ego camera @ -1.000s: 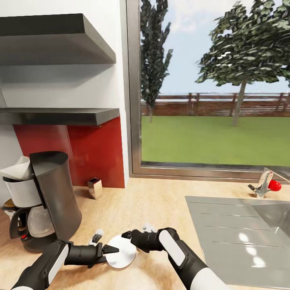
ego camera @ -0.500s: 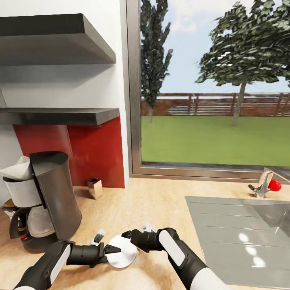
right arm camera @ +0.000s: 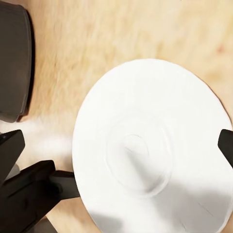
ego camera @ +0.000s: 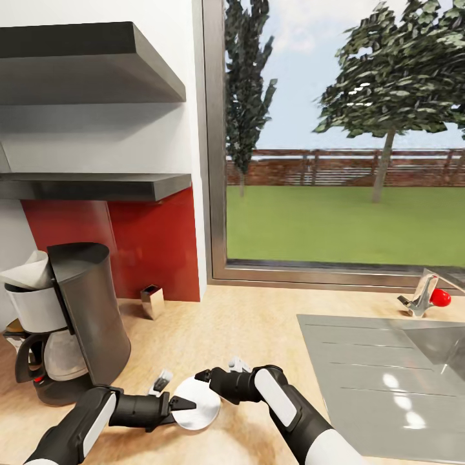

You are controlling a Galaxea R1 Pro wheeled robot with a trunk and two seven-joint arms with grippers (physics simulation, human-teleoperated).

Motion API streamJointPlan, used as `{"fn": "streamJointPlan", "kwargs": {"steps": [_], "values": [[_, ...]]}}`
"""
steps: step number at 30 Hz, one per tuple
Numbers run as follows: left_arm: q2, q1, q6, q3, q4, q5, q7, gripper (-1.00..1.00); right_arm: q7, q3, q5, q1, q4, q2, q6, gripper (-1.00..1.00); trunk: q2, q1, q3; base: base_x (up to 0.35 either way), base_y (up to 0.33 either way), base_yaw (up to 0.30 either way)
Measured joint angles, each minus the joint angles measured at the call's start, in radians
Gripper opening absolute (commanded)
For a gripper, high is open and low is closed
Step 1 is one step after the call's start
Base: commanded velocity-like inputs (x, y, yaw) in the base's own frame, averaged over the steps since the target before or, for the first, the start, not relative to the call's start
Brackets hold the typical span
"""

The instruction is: Set up a coffee station on the kitchen countertop: keep the coffee maker on the countertop, move the bottle of coffee from the kitchen shelf to the counter next to the coffee maker, place a paper coffee filter on top of the coffee maker, put the saucer next to the coffee maker with the coffee cup on the saucer, and place the electric kettle next to the coffee maker.

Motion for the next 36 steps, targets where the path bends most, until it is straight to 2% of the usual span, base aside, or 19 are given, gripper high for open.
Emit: {"fn": "streamJointPlan", "kwargs": {"steps": [15,32,33,34,36], "values": [[-0.024,-0.004,0.004,-0.003,0.000,-0.001,0.001,1.00,0.001,0.000,-0.001,0.000,-0.002,0.000,0.000,1.00,0.000,0.000,0.000,0.000,0.000,0.000],[-0.019,-0.005,0.003,-0.003,0.000,-0.005,0.003,1.00,0.001,0.000,-0.001,0.000,-0.002,0.000,0.000,1.00,0.000,0.000,0.000,0.000,0.000,0.000],[-0.019,-0.005,0.002,-0.003,0.000,-0.005,0.003,-1.00,0.001,0.000,-0.001,0.000,-0.002,0.000,0.000,1.00,0.000,0.000,0.000,0.000,0.000,0.000],[-0.020,-0.004,-0.002,-0.004,0.000,-0.016,0.004,-1.00,0.001,0.000,-0.001,0.000,-0.002,0.000,0.000,1.00,0.000,0.000,0.000,0.000,0.000,0.000],[-0.019,-0.004,-0.003,-0.004,0.000,-0.016,0.004,-1.00,0.001,0.000,-0.001,0.000,-0.002,0.000,0.000,1.00,0.000,0.000,0.000,0.000,0.000,0.000]]}}
